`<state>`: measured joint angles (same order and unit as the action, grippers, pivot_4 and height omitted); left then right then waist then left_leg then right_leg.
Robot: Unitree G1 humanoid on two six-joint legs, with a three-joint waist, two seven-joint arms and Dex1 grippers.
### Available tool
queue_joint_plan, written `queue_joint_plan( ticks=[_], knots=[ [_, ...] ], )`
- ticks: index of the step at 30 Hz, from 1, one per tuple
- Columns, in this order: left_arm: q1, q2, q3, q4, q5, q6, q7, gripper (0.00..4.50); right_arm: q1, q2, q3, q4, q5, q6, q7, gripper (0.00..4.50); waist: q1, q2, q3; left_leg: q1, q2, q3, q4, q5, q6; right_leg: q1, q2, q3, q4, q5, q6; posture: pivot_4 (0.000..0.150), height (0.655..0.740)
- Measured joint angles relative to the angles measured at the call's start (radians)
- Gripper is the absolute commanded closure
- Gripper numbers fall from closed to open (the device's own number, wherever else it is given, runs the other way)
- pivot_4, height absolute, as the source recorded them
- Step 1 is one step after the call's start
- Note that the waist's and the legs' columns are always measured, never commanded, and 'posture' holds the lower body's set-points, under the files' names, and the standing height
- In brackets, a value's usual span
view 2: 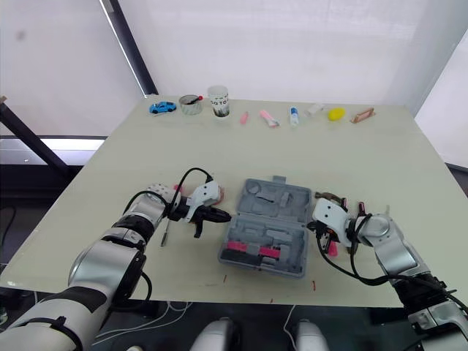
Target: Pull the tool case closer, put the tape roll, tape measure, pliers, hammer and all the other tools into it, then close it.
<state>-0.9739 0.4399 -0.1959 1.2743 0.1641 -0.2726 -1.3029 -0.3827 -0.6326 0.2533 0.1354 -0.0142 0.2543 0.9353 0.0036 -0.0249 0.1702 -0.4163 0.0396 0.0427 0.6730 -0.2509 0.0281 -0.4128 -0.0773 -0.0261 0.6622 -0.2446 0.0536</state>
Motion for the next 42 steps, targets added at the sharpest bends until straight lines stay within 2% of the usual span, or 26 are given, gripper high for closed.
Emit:
queue_joint_plan(
  ticks=[11,25,32,42],
  knots=[
    [0.000,-0.001,0.001,0.004,0.002,0.000,0.023,4.42,-0.015,0.029,0.006,0.035,-0.017,-0.023,-0.002,4.49,-0.010,0.000,0.000,0.000,0.000,0.000,0.001,0.000,0.000,0.000,0.000,0.000,0.001,0.000,0.000,0.150,0.7400],
    [-0.002,-0.050,0.029,0.013,0.009,0.005,0.037,4.42,-0.015,0.035,0.002,0.038,-0.016,-0.023,0.010,4.49,-0.011,0.000,0.000,0.000,0.000,-0.001,0.002,0.000,0.000,0.001,0.000,0.000,0.001,0.001,0.000,0.150,0.7400],
    [0.001,-0.064,0.030,0.011,0.008,0.004,-0.019,4.42,0.002,0.023,-0.017,0.025,-0.007,-0.004,0.041,4.49,-0.009,0.000,0.000,0.000,0.000,0.000,0.002,0.000,0.000,0.001,0.000,0.000,0.001,0.001,0.000,0.150,0.7400],
    [0.063,-0.076,0.028,-0.072,-0.006,0.028,-0.156,4.42,0.097,-0.037,-0.040,-0.107,0.027,0.083,0.098,4.49,-0.011,0.000,0.000,0.000,0.000,-0.001,0.002,0.000,0.000,0.001,0.000,0.000,0.001,0.001,0.000,0.150,0.7400]
  ],
)
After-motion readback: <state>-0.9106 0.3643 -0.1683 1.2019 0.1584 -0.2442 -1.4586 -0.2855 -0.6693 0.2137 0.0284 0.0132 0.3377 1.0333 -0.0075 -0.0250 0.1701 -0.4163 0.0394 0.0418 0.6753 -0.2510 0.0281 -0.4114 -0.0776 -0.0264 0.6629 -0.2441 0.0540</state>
